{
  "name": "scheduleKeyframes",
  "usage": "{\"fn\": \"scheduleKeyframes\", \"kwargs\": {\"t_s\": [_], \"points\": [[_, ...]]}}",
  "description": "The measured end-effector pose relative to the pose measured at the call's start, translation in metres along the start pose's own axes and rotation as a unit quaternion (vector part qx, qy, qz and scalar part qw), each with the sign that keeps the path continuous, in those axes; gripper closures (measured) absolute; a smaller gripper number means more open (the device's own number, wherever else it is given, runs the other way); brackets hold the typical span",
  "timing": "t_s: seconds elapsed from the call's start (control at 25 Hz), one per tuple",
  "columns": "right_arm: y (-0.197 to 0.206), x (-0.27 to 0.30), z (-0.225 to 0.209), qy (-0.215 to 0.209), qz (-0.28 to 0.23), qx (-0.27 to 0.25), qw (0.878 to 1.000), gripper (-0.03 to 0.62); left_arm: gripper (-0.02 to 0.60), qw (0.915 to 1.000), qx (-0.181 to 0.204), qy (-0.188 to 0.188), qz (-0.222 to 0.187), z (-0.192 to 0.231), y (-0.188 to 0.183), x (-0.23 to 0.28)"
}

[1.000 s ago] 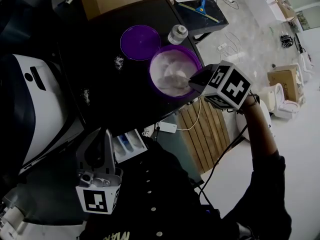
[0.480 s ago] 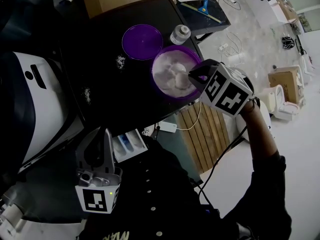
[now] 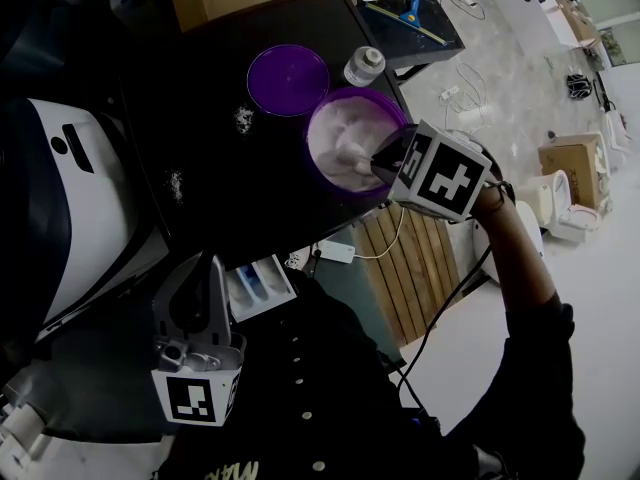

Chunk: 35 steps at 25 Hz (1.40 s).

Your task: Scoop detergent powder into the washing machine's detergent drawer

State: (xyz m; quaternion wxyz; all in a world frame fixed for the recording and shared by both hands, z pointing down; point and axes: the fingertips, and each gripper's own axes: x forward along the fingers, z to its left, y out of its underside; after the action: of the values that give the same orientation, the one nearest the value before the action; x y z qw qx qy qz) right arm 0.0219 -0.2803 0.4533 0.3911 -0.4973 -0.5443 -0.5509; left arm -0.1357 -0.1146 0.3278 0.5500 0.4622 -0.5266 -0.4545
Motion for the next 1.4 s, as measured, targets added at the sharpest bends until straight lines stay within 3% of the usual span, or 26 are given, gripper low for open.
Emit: {"fn": "scheduleKeyframes", "kwargs": {"t_s": [0.16, 0.44, 0.6, 0.76, 0.84, 0.96, 1.08, 1.24, 1.32, 1.4], "points": [[-0.003, 0.003, 0.008, -0.045, -0.013, 0.023, 0.999, 0.560, 0.566, 0.9997, -0.014, -0.001, 0.017, -0.001, 0.008, -0.003], [-0.003, -0.001, 0.005, -0.091, -0.059, 0.090, 0.990, 0.560, 0.566, 1.0000, -0.001, -0.002, 0.002, 0.002, -0.003, 0.000], [-0.004, -0.008, 0.001, -0.114, -0.108, 0.149, 0.976, 0.560, 0.566, 0.9999, 0.006, 0.000, -0.016, 0.005, -0.011, 0.002], [-0.004, -0.017, 0.006, -0.137, -0.171, 0.222, 0.950, 0.560, 0.566, 0.9998, 0.004, 0.000, -0.021, 0.004, -0.016, 0.000], [-0.006, -0.023, 0.009, -0.143, -0.214, 0.268, 0.928, 0.560, 0.566, 0.9997, 0.005, 0.002, -0.024, 0.003, -0.017, 0.000], [-0.012, -0.032, 0.013, -0.151, -0.294, 0.341, 0.880, 0.560, 0.566, 0.9995, 0.006, 0.006, -0.029, 0.003, -0.021, 0.000], [-0.015, -0.040, 0.013, -0.142, -0.375, 0.409, 0.820, 0.560, 0.566, 0.9992, 0.008, 0.006, -0.038, 0.004, -0.027, -0.002], [-0.016, -0.049, 0.013, -0.129, -0.470, 0.482, 0.728, 0.560, 0.566, 0.9990, 0.013, 0.014, -0.041, 0.001, -0.031, -0.007], [-0.015, -0.051, 0.016, -0.118, -0.494, 0.502, 0.700, 0.560, 0.566, 0.9987, 0.014, 0.017, -0.046, -0.002, -0.034, -0.007], [-0.015, -0.052, 0.020, -0.103, -0.506, 0.512, 0.686, 0.560, 0.566, 0.9986, 0.014, 0.022, -0.047, -0.005, -0.035, -0.006]]}}
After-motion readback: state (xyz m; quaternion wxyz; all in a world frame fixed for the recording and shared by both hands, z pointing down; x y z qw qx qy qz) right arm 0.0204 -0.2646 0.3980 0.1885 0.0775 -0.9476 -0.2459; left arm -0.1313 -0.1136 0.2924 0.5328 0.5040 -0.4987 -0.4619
